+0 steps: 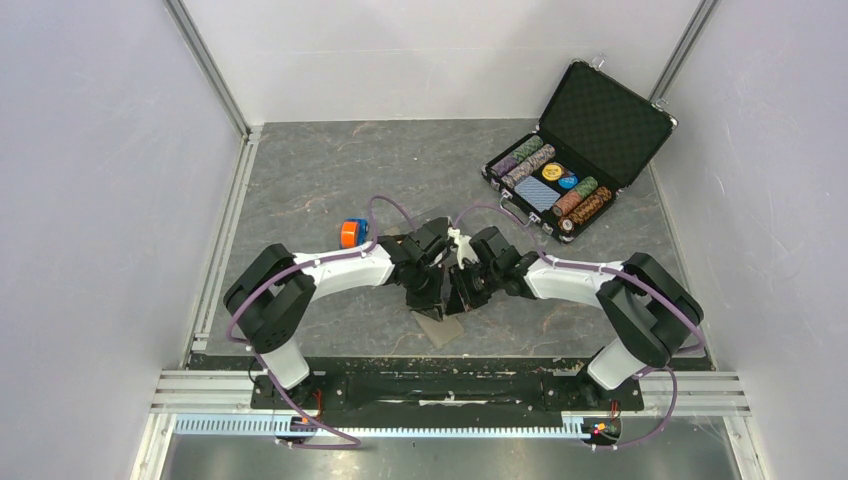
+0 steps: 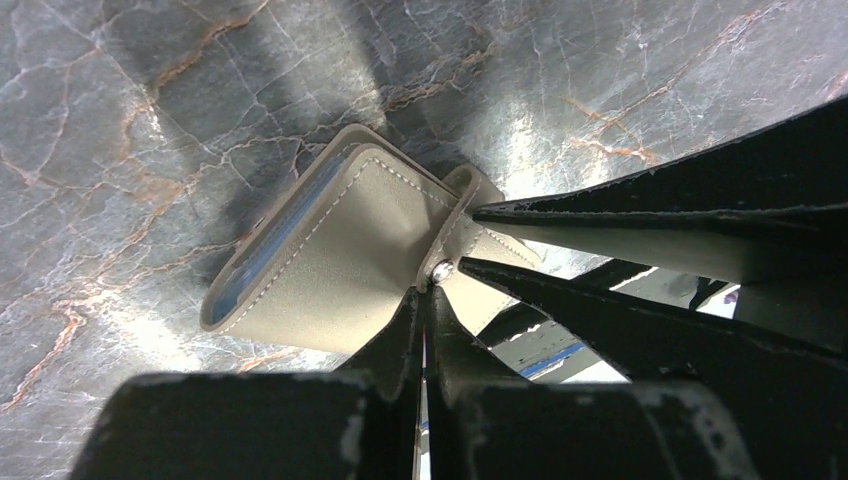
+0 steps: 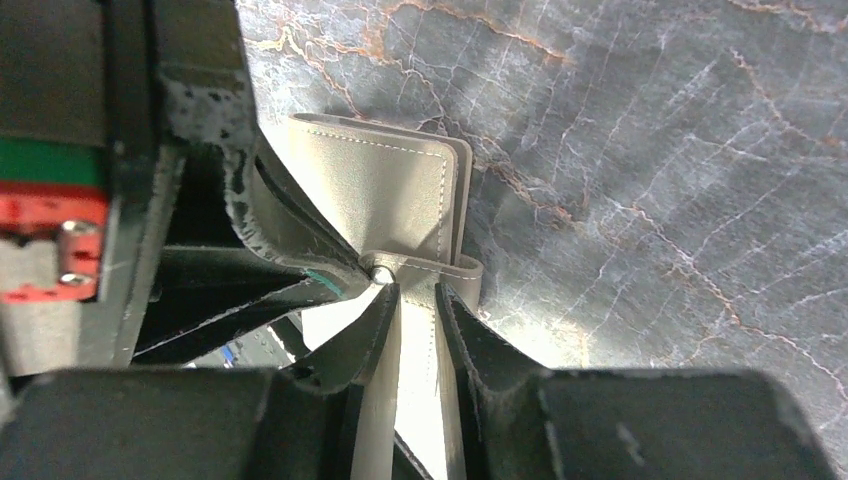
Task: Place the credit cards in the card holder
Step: Close the card holder at the center of the board.
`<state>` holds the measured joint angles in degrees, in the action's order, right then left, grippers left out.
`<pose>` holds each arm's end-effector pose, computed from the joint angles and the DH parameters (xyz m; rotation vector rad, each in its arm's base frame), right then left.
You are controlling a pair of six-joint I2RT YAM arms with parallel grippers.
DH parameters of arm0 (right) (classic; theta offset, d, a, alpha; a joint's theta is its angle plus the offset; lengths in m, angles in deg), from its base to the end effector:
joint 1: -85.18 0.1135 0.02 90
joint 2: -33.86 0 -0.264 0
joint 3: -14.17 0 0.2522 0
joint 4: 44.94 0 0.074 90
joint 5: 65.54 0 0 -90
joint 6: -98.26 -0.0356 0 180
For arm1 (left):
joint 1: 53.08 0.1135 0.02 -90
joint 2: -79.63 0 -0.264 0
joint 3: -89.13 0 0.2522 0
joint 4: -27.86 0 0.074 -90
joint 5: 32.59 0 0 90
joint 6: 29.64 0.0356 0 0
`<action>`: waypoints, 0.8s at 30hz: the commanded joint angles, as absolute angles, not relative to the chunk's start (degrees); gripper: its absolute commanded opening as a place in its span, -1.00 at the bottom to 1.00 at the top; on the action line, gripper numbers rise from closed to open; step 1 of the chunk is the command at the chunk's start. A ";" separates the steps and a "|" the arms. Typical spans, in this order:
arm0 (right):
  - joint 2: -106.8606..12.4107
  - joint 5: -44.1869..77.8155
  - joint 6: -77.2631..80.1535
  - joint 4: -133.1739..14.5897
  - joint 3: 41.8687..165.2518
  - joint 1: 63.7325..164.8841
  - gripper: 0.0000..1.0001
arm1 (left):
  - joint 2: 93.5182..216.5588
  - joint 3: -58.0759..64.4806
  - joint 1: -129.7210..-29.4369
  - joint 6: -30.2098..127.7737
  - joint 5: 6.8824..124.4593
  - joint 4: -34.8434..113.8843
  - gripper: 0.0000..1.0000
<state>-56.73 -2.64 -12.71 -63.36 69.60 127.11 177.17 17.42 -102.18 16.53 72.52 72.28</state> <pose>0.2061 0.2070 0.1472 -0.6921 2.5806 1.0048 0.2014 -0.2466 0.1633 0.2087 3.0173 -0.6578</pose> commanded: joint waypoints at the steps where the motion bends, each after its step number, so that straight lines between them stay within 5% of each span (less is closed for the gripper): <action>1: -57.32 -3.15 -11.86 -62.00 68.26 126.95 -0.57 | 176.41 18.86 -102.73 15.63 73.71 70.98 -0.96; 24: -60.36 -1.53 -9.65 -64.71 65.37 127.12 -0.58 | 183.55 19.03 -104.14 18.41 71.87 73.82 -0.96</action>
<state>-57.87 -4.56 -12.19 -59.78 67.54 126.52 178.94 17.51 -102.68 16.55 73.97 71.75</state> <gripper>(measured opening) 0.211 0.028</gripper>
